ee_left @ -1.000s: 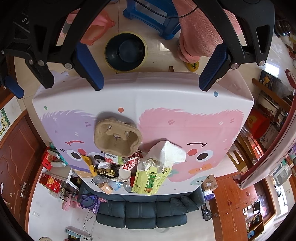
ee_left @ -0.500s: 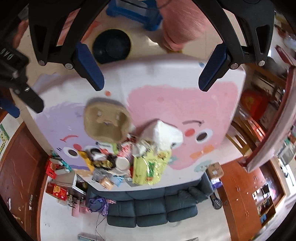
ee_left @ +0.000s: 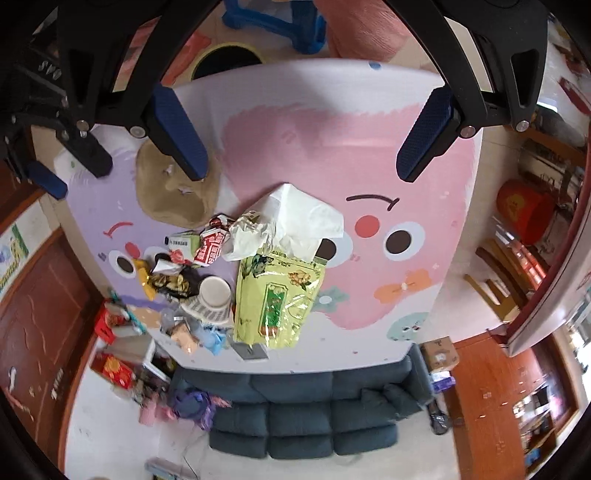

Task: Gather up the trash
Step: 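Grasp the tan paper cup carrier with the right tool while the left tool grasps white tissues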

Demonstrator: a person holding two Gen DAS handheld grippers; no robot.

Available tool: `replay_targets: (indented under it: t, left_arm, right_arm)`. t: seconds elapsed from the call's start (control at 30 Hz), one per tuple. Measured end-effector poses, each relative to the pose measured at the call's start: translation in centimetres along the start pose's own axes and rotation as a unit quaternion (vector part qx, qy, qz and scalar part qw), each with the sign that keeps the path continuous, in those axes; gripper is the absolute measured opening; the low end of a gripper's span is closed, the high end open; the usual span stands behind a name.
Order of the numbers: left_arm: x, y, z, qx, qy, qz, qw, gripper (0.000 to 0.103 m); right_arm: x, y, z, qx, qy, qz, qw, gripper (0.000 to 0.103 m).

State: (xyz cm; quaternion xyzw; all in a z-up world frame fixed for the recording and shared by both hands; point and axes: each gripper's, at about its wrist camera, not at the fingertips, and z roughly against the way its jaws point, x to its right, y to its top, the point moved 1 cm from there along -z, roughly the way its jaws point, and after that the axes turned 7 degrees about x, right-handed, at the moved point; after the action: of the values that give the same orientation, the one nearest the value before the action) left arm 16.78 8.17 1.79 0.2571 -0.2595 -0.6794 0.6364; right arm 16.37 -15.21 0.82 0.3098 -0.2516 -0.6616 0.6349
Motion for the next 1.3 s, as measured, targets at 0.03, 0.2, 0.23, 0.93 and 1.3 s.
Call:
replay_targets:
  t: [0.03, 0.2, 0.23, 0.93, 1.3]
  left_arm:
    - [-0.2, 0.3, -0.6, -0.002, 0.003, -0.004, 1.0000, 0.101]
    - [-0.4, 1.3, -3.5, -0.009, -0.014, -0.024, 0.9996, 0.101]
    - [-0.4, 1.3, -4.1, -0.017, -0.021, -0.025, 0.9993, 0.101]
    - [2.2, 1.3, -15.7, -0.109, -0.050, -0.062, 0.9909, 0.094]
    - [2.3, 1.6, -15.8, -0.087, -0.049, -0.049, 0.9939, 0.044]
  right_arm:
    - [0.1, 0.2, -0.8, -0.007, -0.003, 0.000, 1.000, 0.087]
    - [0.5, 0.7, -4.4, -0.047, -0.013, -0.012, 0.999, 0.081]
    - [0.8, 0.6, -5.2, -0.058, -0.017, -0.016, 0.998, 0.080]
    - [2.4, -1.3, -13.2, -0.156, 0.013, -0.065, 0.986, 0.048]
    - [2.7, -2.3, -13.7, -0.152, 0.018, -0.093, 0.984, 0.018]
